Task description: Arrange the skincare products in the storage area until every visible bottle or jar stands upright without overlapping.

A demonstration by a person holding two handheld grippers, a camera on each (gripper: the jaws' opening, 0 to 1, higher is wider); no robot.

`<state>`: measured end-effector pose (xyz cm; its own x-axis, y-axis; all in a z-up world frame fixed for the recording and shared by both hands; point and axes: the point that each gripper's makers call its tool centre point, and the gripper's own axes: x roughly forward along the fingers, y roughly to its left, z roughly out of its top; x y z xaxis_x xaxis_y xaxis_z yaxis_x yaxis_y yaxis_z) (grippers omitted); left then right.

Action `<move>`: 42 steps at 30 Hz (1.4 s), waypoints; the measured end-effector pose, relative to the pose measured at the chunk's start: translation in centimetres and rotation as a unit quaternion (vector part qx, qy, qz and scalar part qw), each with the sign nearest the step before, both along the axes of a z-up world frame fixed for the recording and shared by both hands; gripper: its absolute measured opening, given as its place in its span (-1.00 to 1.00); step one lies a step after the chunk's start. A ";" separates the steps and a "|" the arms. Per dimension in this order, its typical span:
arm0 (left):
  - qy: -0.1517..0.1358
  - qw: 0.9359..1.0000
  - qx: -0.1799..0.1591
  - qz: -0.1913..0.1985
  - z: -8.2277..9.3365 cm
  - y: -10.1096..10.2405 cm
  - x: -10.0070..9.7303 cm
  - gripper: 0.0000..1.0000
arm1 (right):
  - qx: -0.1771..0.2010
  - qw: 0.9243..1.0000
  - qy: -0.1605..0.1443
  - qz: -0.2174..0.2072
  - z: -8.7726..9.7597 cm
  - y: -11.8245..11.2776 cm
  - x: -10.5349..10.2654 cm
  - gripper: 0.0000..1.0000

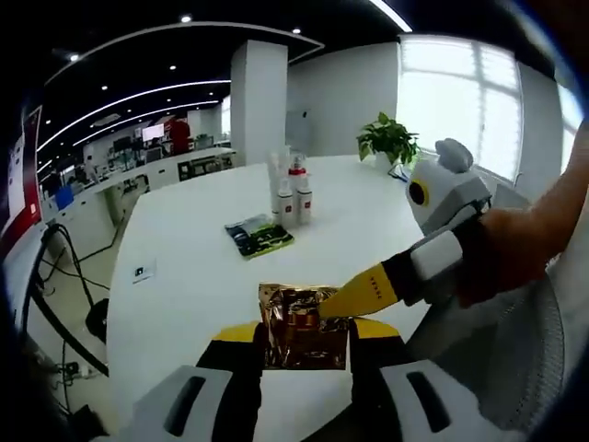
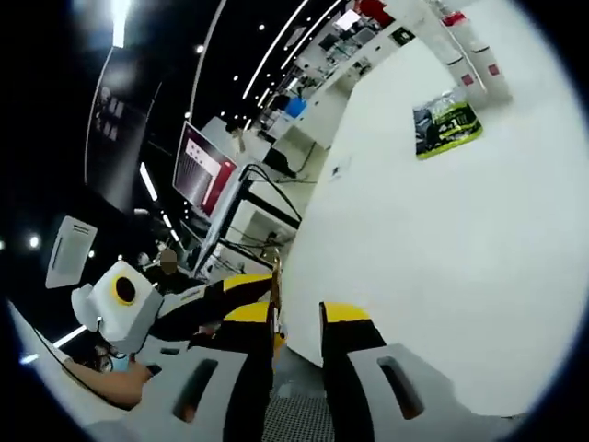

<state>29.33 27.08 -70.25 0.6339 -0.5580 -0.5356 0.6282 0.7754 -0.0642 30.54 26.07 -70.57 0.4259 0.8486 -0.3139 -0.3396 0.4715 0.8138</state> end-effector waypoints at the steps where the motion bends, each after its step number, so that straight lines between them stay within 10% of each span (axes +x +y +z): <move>1: 0.001 1.000 0.003 -0.003 -0.1 -0.2 -0.2 -0.26 | 0.003 1.000 -0.001 -0.001 0.0 -0.1 -0.2 -0.91; 4: 0.004 0.998 0.023 -0.057 -0.3 -0.9 -1.5 -0.94 | -0.002 1.000 -0.005 -0.003 -0.5 -0.4 -0.7 -1.00; 12: -0.029 0.999 -0.005 -0.039 0.9 -1.0 -0.6 -0.39 | -0.006 0.999 -0.031 -0.008 1.1 -2.9 -0.3 -1.00; 17: 0.025 0.997 -0.063 -0.035 0.7 -1.6 -0.7 -0.17 | -0.010 0.995 -0.075 0.069 3.0 -3.3 -1.9 -1.00; 21: 0.096 0.985 -0.123 -0.069 0.9 -3.2 -2.5 -0.18 | -0.011 0.985 -0.122 0.122 4.4 -3.5 -3.7 -1.00; 29: 0.096 0.971 -0.157 -0.150 2.7 -4.9 -5.4 -0.26 | 0.041 0.981 -0.132 0.137 6.6 -3.6 -4.4 -1.00; 42: 0.168 0.936 -0.275 -0.142 5.5 -4.4 -5.7 -0.89 | 0.071 0.979 -0.125 0.147 7.3 -3.7 -5.0 -1.00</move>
<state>23.62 22.69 -64.77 0.2652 -0.9284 -0.2603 0.6769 0.3715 -0.6354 25.52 22.34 -63.28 0.2055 0.9735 -0.1006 -0.6406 0.2115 0.7382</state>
